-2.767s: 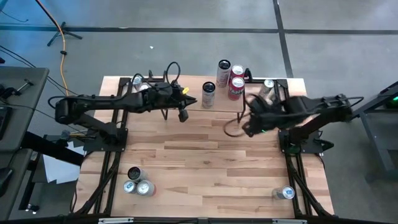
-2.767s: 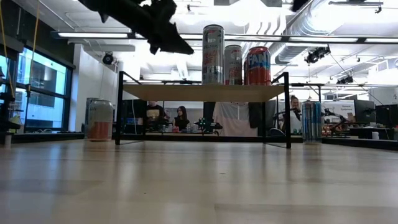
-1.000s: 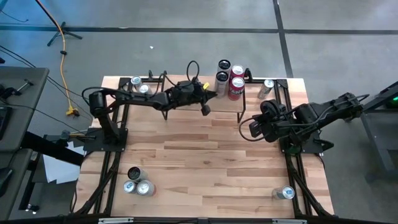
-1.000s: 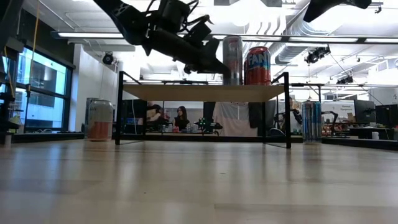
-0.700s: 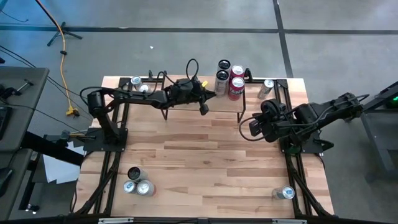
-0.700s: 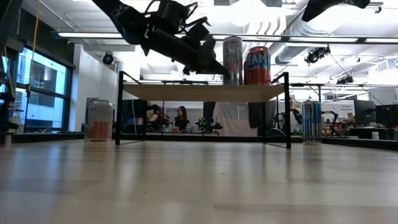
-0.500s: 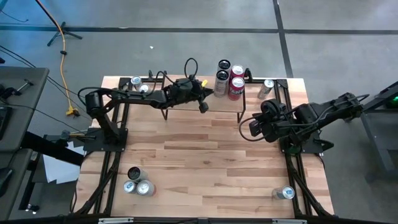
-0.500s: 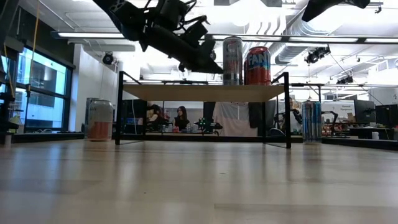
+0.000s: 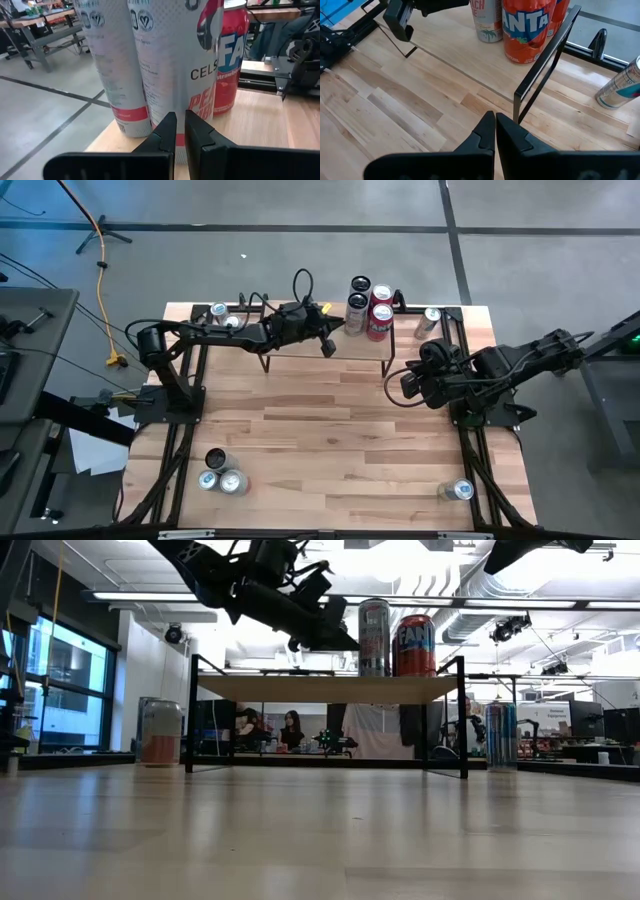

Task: Place canned beverage on shelf
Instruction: Put the top white-pink soda can on the shelf aligned with the white-pink soda can

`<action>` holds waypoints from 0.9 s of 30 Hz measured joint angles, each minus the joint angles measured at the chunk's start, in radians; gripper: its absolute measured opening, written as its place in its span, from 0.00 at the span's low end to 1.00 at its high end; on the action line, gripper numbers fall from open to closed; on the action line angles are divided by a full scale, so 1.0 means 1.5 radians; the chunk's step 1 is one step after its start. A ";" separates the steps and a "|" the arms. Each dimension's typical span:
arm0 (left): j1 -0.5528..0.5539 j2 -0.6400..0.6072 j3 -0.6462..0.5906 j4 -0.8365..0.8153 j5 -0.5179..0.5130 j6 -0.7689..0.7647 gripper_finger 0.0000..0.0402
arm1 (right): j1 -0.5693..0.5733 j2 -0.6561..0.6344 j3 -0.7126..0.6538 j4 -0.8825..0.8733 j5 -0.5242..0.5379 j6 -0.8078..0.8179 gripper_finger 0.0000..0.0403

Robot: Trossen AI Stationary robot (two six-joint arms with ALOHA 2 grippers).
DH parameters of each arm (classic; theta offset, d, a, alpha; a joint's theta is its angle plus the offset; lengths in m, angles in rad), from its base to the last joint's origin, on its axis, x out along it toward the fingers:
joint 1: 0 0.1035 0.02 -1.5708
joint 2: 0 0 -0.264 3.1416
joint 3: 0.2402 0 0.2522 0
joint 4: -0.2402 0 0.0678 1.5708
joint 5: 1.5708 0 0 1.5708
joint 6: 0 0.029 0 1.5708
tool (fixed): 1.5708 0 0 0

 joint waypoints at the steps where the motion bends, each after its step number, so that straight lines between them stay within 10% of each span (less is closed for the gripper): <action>1: 0.000 0.000 0.000 -0.001 0.001 -0.001 0.00 | 0.000 0.000 0.000 0.000 0.000 0.000 0.00; 27: -0.001 0.033 0.000 0.063 0.024 -0.053 0.00 | 0.000 0.000 0.000 0.005 0.006 -0.018 0.00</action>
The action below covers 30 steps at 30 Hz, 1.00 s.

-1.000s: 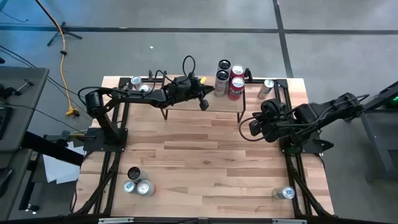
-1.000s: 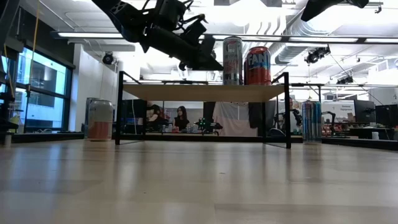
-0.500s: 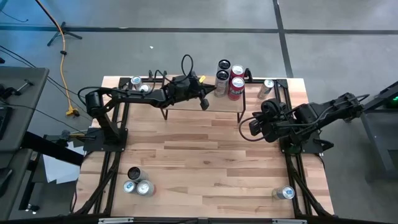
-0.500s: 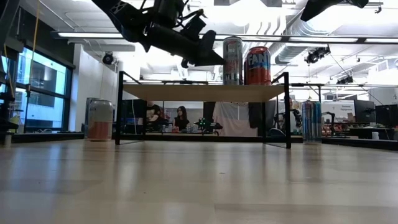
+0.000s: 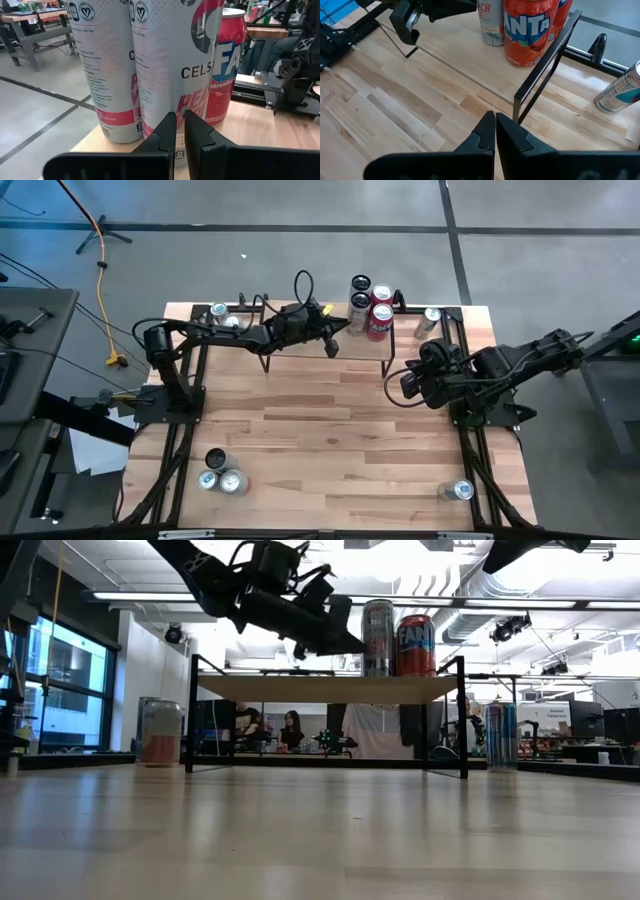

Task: Place canned beverage on shelf
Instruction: Put the top white-pink soda can on the shelf aligned with the white-pink soda can, then put the white-pink soda can on the shelf aligned with the white-pink soda can

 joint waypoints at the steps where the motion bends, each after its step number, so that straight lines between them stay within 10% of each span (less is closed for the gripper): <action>1: -0.002 0.000 0.000 -0.001 0.000 0.000 0.00 | 0.000 0.000 0.000 0.001 0.000 0.000 0.00; 10: -0.008 -0.114 0.000 -0.131 0.043 0.042 0.00 | 0.000 0.000 0.000 0.006 -0.020 -0.024 0.00; 21: -0.068 -0.455 -0.075 -0.319 0.186 -0.050 0.00 | 0.000 0.000 0.000 0.048 -0.019 -0.128 0.00; 30: -0.311 -0.718 -0.222 -0.318 -0.035 -0.168 0.00 | 0.000 0.000 0.000 0.082 -0.020 -0.180 0.00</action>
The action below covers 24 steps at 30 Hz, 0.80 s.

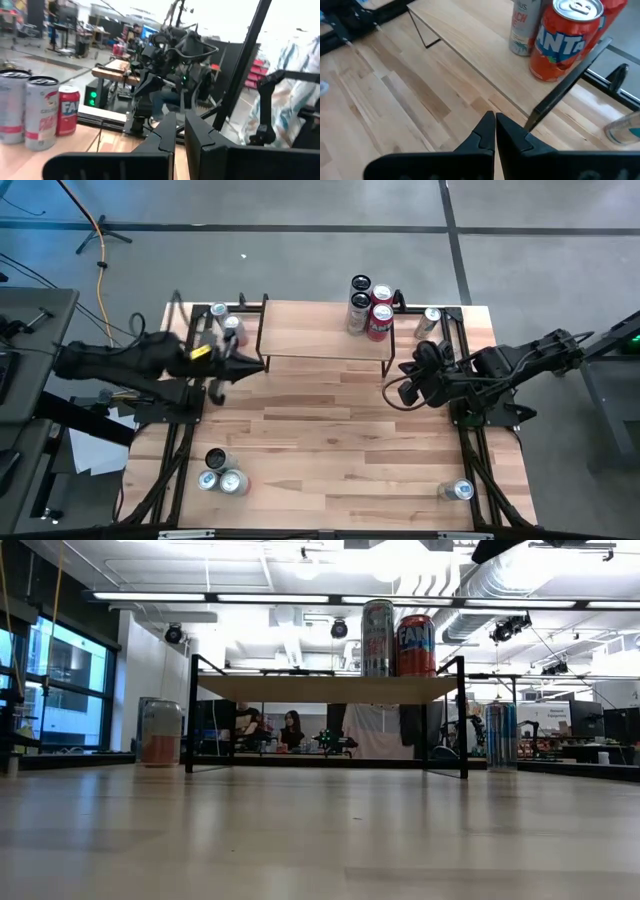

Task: Place canned beverage on shelf
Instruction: Put the white-pink soda can on the shelf aligned with the white-pink soda can

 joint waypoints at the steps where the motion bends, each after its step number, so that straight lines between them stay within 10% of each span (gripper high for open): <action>1: -0.022 -0.017 -0.009 -0.005 -0.034 0.003 0.00 | 0.000 0.000 0.000 0.005 0.000 0.000 0.00; 13: -0.087 -0.078 -0.015 -0.052 -0.126 0.075 0.07 | 0.000 0.000 0.000 0.068 0.000 0.003 0.00; 24: -0.084 -0.022 0.100 -0.221 -0.049 0.065 0.53 | 0.000 0.000 0.000 0.079 -0.039 0.065 0.00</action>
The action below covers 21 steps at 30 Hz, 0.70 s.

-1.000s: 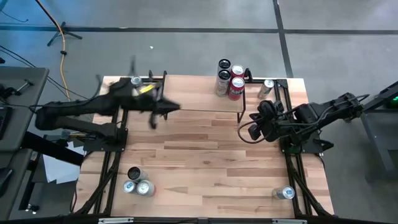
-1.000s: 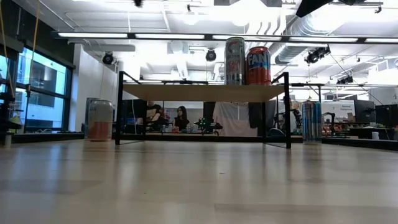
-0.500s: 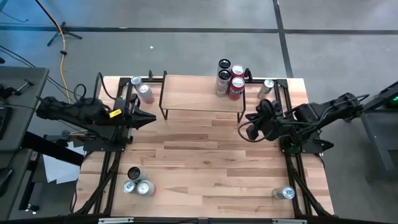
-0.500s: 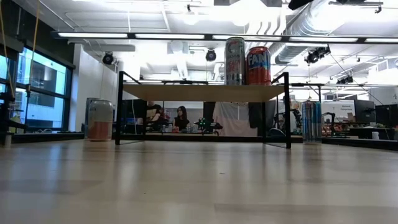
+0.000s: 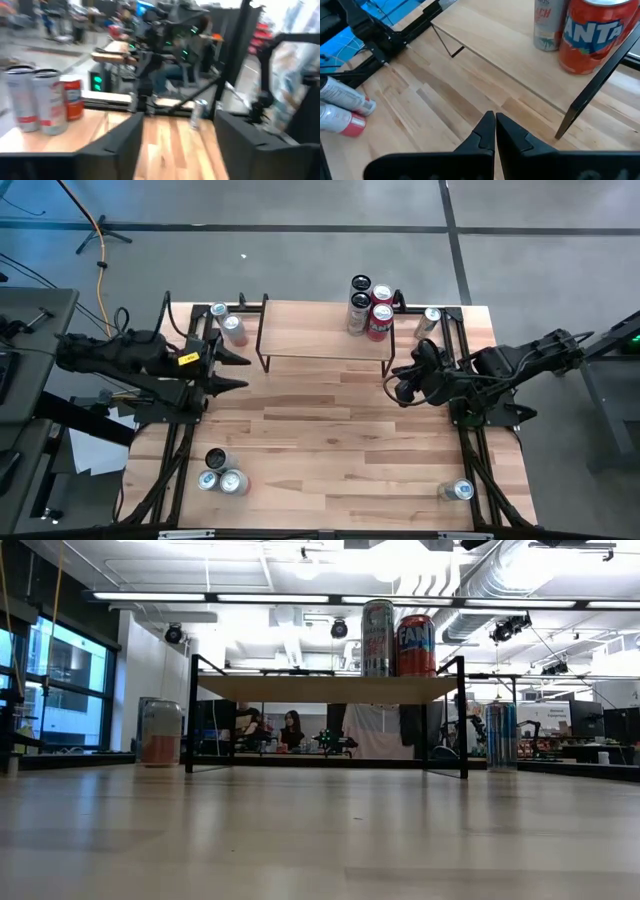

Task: Place canned beverage on shelf
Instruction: Put the white-pink soda can on the shelf aligned with the white-pink soda can

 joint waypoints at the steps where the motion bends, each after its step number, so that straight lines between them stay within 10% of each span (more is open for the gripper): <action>1: 0.000 0.015 0.024 -0.012 0.019 -0.001 0.57 | 0.000 0.000 0.000 0.000 -0.001 0.000 0.00; 12: -0.105 0.256 0.379 -0.301 0.107 -0.085 0.73 | 0.000 0.000 0.000 -0.015 -0.011 -0.063 0.00; 21: -0.360 0.458 0.539 -0.609 0.097 -0.489 0.73 | 0.000 0.000 0.000 -0.077 -0.009 -0.080 0.00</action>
